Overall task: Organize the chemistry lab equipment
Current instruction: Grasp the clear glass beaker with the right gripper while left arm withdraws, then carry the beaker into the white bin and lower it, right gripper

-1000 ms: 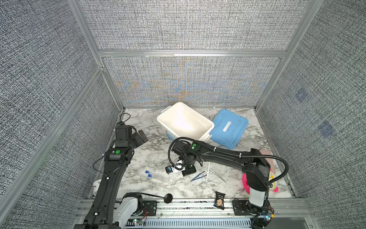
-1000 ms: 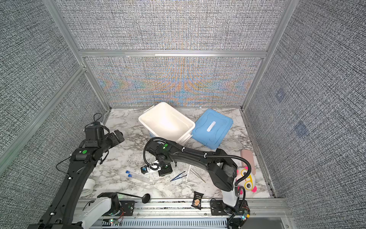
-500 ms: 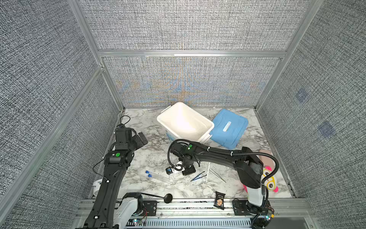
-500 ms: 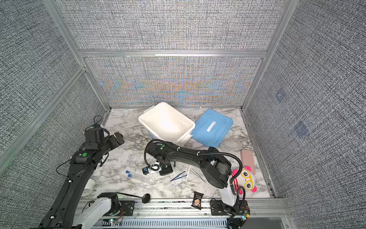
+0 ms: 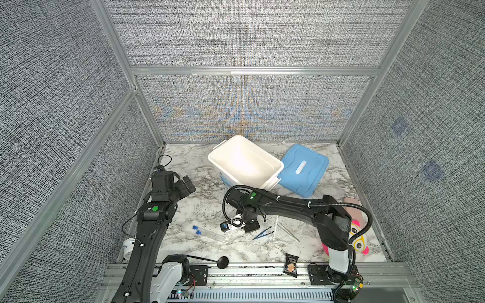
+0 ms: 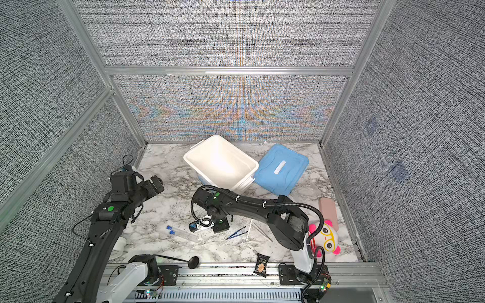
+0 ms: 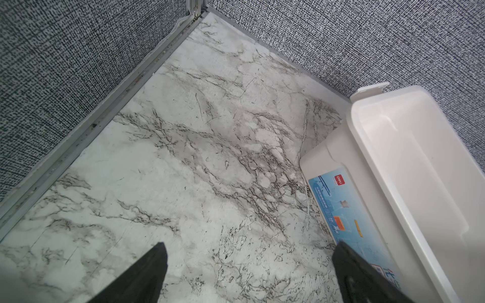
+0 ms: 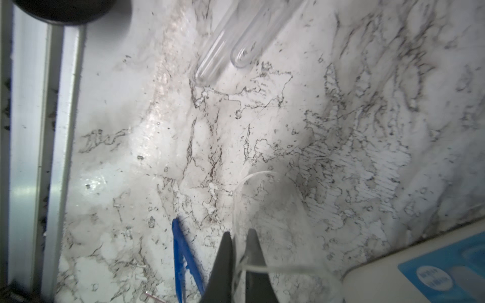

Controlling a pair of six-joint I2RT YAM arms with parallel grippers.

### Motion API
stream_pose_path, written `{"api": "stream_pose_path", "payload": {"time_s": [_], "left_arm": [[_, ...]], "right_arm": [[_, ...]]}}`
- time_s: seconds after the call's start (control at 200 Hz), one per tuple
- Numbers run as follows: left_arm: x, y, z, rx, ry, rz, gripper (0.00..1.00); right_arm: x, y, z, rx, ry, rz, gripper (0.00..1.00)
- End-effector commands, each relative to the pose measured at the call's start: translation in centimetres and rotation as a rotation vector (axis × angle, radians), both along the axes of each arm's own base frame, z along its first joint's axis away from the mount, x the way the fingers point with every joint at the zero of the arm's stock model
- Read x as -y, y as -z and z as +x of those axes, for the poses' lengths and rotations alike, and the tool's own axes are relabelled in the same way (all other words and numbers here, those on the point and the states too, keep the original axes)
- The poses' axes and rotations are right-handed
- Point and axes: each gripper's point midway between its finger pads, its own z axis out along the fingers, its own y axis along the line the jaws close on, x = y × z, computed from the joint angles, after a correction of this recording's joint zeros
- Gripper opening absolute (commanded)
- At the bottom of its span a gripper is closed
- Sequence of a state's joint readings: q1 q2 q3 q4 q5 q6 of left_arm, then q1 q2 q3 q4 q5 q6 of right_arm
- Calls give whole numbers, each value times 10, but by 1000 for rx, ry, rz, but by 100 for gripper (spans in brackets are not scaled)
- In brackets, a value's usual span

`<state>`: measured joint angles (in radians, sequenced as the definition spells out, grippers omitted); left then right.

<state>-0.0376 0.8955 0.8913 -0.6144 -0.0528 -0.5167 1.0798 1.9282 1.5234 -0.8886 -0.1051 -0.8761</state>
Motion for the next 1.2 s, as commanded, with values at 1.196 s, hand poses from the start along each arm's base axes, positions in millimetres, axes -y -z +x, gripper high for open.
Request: {"api": "stream_pose_path", "payload": {"time_s": [1.196], "left_arm": [[36,28,18,-69,72,-227,99]], "right_arm": [[58,-85,189,-9,705,-24,0]]}}
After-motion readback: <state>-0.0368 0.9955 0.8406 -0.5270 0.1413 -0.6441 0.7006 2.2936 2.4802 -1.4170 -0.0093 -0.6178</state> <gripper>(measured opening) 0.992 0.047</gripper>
